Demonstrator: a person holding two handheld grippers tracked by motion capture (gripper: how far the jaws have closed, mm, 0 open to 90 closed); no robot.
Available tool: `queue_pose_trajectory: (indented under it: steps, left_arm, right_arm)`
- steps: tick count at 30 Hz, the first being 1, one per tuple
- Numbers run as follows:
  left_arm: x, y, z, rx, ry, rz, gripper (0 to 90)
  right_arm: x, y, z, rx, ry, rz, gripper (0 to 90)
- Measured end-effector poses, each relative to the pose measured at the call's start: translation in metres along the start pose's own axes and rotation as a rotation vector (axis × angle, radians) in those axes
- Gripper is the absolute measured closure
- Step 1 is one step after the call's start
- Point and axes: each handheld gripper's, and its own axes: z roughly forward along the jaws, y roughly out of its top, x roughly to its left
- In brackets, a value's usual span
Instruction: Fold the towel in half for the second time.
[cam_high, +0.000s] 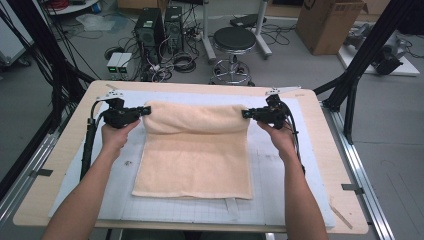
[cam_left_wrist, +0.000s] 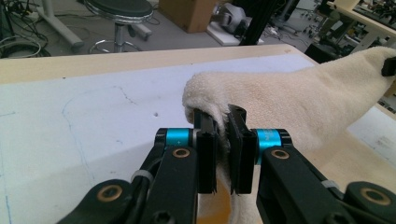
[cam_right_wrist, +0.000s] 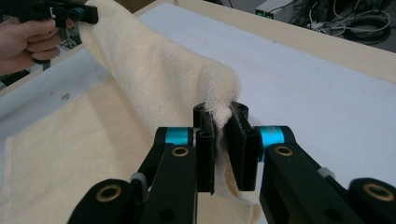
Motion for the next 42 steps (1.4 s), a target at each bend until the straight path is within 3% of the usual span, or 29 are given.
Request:
queue_pose_trajectory:
  steps: [10,17,35,42]
  left_arm:
    - [-0.017,0.003,-0.01,0.003,-0.019,0.071,83.2]
    - [-0.02,-0.01,-0.02,-0.021,-0.031,0.054,83.1]
    - [-0.026,-0.032,-0.038,-0.017,-0.07,0.078,83.1]
    - [-0.033,-0.034,-0.044,-0.009,-0.078,0.108,83.1]
  right_arm:
    - [0.01,-0.004,-0.01,-0.026,0.02,-0.031,82.2]
    - [0.02,-0.01,-0.016,-0.026,0.037,-0.055,82.2]
    - [0.039,-0.021,-0.021,-0.016,0.07,-0.088,82.2]
    - [0.046,-0.024,-0.023,-0.005,0.079,-0.101,82.3]
